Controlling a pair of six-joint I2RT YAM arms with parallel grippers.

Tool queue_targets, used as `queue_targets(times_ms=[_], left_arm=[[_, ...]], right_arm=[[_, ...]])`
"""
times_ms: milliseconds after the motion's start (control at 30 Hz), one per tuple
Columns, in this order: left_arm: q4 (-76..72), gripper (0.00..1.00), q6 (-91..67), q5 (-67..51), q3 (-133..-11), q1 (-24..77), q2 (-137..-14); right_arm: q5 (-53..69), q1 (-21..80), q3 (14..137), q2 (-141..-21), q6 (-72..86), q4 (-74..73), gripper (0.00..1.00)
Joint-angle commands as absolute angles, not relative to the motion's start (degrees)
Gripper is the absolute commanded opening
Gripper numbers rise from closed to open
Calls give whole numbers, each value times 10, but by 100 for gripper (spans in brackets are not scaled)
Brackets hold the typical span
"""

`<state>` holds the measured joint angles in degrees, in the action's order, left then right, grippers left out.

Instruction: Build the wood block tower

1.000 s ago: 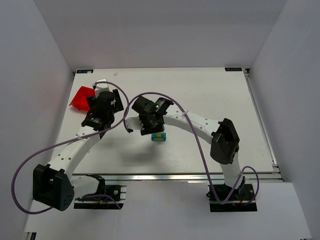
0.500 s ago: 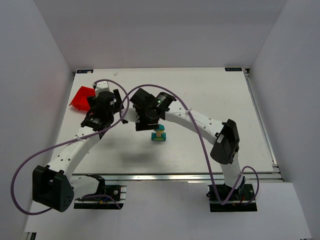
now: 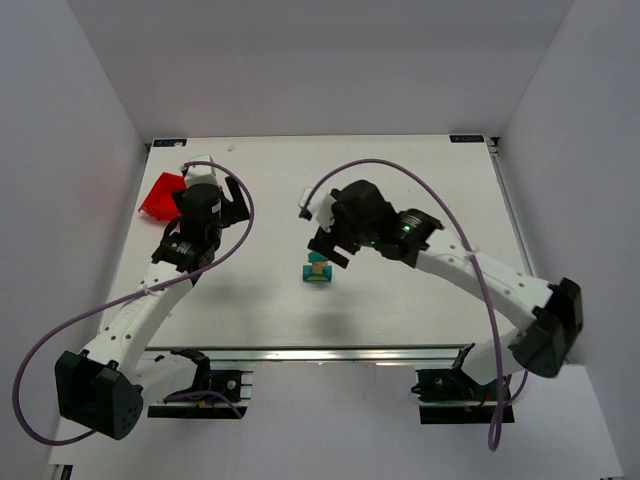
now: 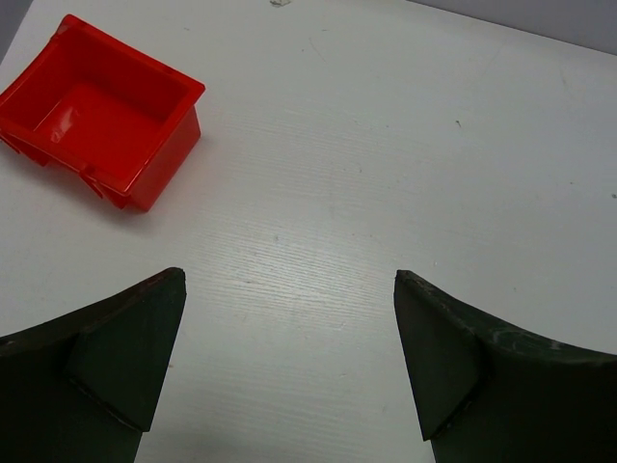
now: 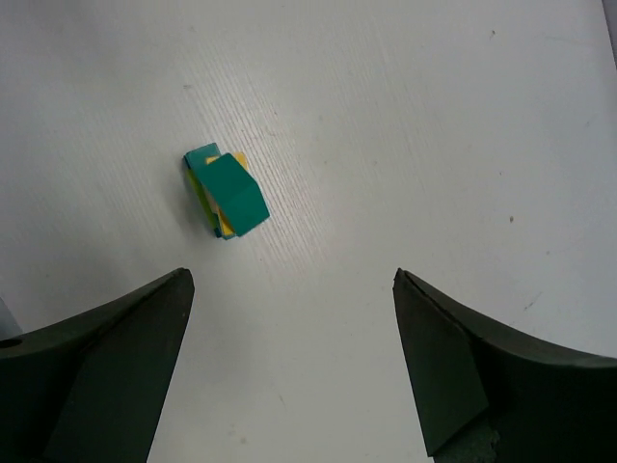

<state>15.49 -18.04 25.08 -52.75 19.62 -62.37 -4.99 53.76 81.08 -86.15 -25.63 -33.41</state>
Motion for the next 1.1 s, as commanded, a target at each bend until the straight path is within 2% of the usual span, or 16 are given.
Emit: queue_targets(times_ms=[0,300,733,1067], left_arm=[[154,98,-174,225,-543,195,-618],[149,98,-146,235,-544,195,-633],[129,98,-128,238,-527,195,-635],[130,98,-125,246,-525,195,-642]], right_arm=[[-8,521,725,-795,-206,-214,89],[104,451,618,-790,-303,-177,89],[205,411,594,-864,-367,-92,86],[260,404,617,-889,-363,-109,82]])
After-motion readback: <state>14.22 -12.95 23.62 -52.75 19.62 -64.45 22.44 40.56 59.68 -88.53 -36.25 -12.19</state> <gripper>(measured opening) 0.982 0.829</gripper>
